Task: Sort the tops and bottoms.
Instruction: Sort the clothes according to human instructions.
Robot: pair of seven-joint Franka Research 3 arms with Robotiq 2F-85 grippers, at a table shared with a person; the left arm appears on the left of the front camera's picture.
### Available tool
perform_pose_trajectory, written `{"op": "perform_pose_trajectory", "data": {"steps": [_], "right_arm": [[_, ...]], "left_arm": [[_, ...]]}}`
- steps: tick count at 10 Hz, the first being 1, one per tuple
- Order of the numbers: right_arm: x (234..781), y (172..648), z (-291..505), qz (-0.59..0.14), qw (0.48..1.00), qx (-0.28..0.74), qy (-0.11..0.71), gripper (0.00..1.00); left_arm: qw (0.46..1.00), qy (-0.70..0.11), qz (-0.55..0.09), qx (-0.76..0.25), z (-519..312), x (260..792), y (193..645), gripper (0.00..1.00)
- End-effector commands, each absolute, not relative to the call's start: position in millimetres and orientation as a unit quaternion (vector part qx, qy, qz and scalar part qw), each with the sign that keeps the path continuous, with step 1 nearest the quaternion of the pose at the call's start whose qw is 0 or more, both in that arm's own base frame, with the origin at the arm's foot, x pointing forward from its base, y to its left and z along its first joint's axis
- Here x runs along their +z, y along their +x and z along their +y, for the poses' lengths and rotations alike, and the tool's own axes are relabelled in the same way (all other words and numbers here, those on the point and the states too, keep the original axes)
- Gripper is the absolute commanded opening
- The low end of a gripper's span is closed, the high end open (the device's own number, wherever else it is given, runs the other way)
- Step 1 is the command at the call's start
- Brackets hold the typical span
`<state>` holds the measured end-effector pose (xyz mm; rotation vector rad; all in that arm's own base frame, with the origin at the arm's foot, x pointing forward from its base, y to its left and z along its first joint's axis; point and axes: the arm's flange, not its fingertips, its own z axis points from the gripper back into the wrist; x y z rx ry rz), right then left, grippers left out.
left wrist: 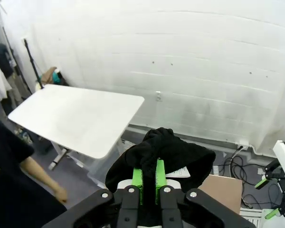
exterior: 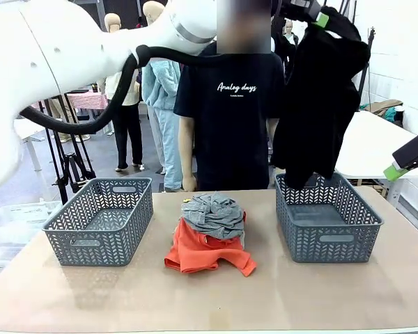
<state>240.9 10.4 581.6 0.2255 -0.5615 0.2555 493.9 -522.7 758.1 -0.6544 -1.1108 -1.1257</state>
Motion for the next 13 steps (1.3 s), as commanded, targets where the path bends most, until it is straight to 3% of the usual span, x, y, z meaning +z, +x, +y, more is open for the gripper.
{"op": "perform_pose_trajectory", "data": {"steps": [1,4,6,7,9,13], "right_arm": [[580,241,11,-0.271,0.948,0.129,0.109,1.0],[580,241,11,-0.271,0.948,0.129,0.109,1.0],[580,241,11,-0.271,0.948,0.129,0.109,1.0],[580,241,11,-0.271,0.948,0.129,0.109,1.0],[580,241,11,-0.271,0.948,0.129,0.109,1.0],[580,241,11,-0.271,0.948,0.129,0.109,1.0]], "left_arm": [[0.652,-0.324,-0.472,-0.497,-540,747,516,0.0],[0.687,-0.343,-0.446,-0.461,-540,691,536,0.0],[0.729,-0.358,-0.378,-0.445,-526,663,530,0.0],[0.697,-0.335,-0.429,-0.467,-543,670,540,0.0],[0.697,-0.335,-0.429,-0.467,-543,670,540,0.0],[0.732,-0.425,-0.366,-0.387,-550,576,587,0.0]]}}
